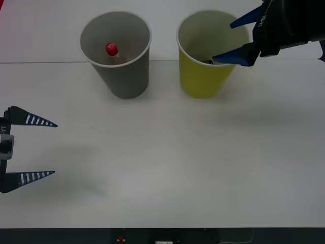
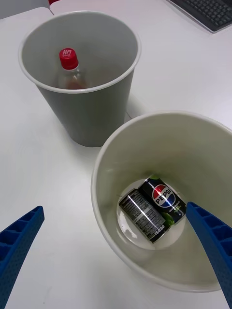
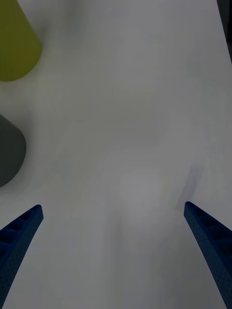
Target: Put the can into the green bin and the plastic bottle into the gray bin
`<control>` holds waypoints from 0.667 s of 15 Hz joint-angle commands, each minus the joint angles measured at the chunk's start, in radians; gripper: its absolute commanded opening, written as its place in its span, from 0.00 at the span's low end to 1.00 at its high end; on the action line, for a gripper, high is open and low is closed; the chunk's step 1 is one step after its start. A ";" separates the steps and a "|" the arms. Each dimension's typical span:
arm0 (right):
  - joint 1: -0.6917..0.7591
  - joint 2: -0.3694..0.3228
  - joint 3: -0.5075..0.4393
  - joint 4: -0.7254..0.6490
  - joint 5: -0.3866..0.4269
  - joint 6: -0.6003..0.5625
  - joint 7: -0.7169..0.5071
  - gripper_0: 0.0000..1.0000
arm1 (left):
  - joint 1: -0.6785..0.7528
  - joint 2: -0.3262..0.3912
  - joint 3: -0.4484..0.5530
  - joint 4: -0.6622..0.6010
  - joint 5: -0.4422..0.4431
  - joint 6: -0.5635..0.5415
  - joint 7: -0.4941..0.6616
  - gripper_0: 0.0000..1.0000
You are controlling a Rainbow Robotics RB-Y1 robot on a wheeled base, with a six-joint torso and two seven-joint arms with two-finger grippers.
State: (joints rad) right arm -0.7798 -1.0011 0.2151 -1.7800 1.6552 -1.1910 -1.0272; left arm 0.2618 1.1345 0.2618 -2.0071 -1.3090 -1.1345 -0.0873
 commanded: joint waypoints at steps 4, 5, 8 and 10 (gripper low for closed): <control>0.179 -0.053 -0.085 -0.160 -0.020 0.022 0.061 1.00 | 0.000 0.000 0.000 0.000 0.000 0.000 0.000 1.00; 0.206 -0.056 -0.099 -0.179 -0.020 0.031 0.069 1.00 | 0.000 0.000 0.000 0.000 0.000 0.000 0.000 1.00; 0.330 -0.074 -0.157 -0.228 -0.072 0.067 0.174 1.00 | 0.000 0.000 0.000 0.000 0.000 0.000 0.000 1.00; 0.407 -0.100 -0.184 -0.225 -0.160 0.090 0.285 1.00 | 0.000 0.000 0.000 0.000 0.000 0.000 0.000 1.00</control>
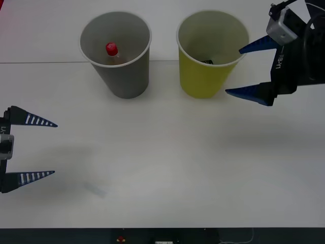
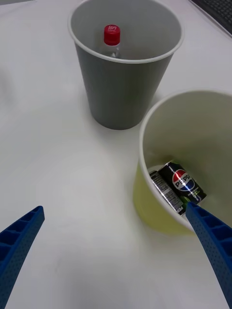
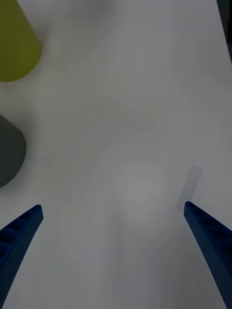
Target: Put the can into the green bin and the plastic bottle into the gray bin
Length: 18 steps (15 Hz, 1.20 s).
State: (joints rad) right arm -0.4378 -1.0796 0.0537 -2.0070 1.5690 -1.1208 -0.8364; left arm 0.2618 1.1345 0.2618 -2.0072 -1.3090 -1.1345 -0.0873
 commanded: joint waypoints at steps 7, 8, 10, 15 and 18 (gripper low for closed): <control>0.264 -0.048 -0.124 0.002 -0.199 0.019 0.318 1.00 | 0.000 0.000 0.000 0.000 0.000 0.000 0.000 1.00; 0.300 -0.048 -0.143 0.002 -0.213 0.021 0.350 1.00 | 0.000 0.000 0.000 0.000 0.000 0.000 0.000 1.00; 0.364 -0.048 -0.175 0.002 -0.241 0.021 0.413 1.00 | 0.000 0.000 0.000 0.000 0.000 0.000 0.000 1.00; 0.501 -0.034 -0.249 0.002 -0.307 0.029 0.550 1.00 | 0.000 0.000 0.000 0.000 0.000 0.000 0.000 1.00; 0.539 -0.002 -0.265 0.002 -0.307 0.027 0.596 1.00 | 0.000 0.000 0.000 0.000 0.000 0.000 0.000 1.00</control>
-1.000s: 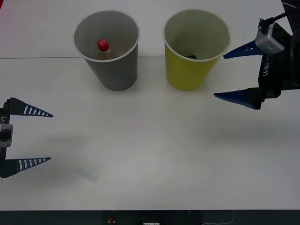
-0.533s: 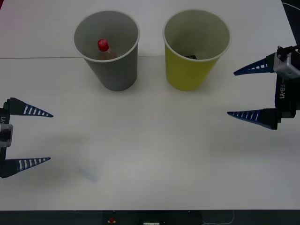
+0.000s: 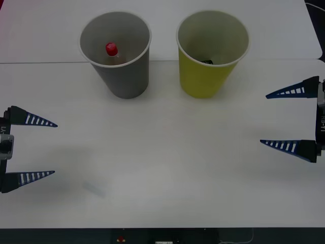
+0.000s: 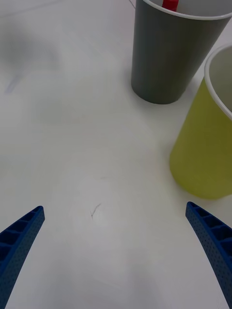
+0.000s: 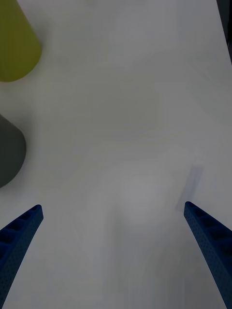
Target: Put the can into the green bin and the plastic bottle into the gray bin
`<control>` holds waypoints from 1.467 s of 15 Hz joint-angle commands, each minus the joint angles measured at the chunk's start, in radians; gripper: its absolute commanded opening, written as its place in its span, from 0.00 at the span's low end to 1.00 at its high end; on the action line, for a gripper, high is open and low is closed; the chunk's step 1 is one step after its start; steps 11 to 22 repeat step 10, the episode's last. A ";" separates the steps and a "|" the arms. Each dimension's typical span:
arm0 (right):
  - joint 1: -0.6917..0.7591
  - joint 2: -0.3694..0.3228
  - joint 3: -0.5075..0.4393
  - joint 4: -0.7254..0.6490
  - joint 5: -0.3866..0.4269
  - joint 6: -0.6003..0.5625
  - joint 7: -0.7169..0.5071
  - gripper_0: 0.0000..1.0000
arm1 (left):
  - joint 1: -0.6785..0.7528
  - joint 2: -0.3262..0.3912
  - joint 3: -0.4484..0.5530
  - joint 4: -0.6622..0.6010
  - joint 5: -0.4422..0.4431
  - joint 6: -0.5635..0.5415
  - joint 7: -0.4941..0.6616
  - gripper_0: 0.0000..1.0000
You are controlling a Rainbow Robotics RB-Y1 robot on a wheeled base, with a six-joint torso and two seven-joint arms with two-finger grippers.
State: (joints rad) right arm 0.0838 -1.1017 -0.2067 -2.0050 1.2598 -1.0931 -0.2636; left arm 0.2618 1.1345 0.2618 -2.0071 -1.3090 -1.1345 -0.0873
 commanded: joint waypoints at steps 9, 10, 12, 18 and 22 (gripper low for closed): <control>0.024 0.057 -0.007 0.008 0.046 -0.001 0.015 1.00 | 0.000 0.000 0.000 0.000 0.000 0.000 0.000 1.00; 0.024 0.057 -0.007 0.008 0.046 -0.001 0.015 1.00 | 0.000 0.000 0.000 0.000 0.000 0.000 0.000 1.00; 0.024 0.057 -0.007 0.008 0.046 -0.001 0.015 1.00 | 0.000 0.000 0.000 0.000 0.000 0.000 0.000 1.00; 0.024 0.057 -0.007 0.008 0.046 -0.001 0.015 1.00 | 0.000 0.000 0.000 0.000 0.000 0.000 0.000 1.00; 0.024 0.057 -0.007 0.008 0.046 -0.001 0.015 1.00 | 0.000 0.000 0.000 0.000 0.000 0.000 0.000 1.00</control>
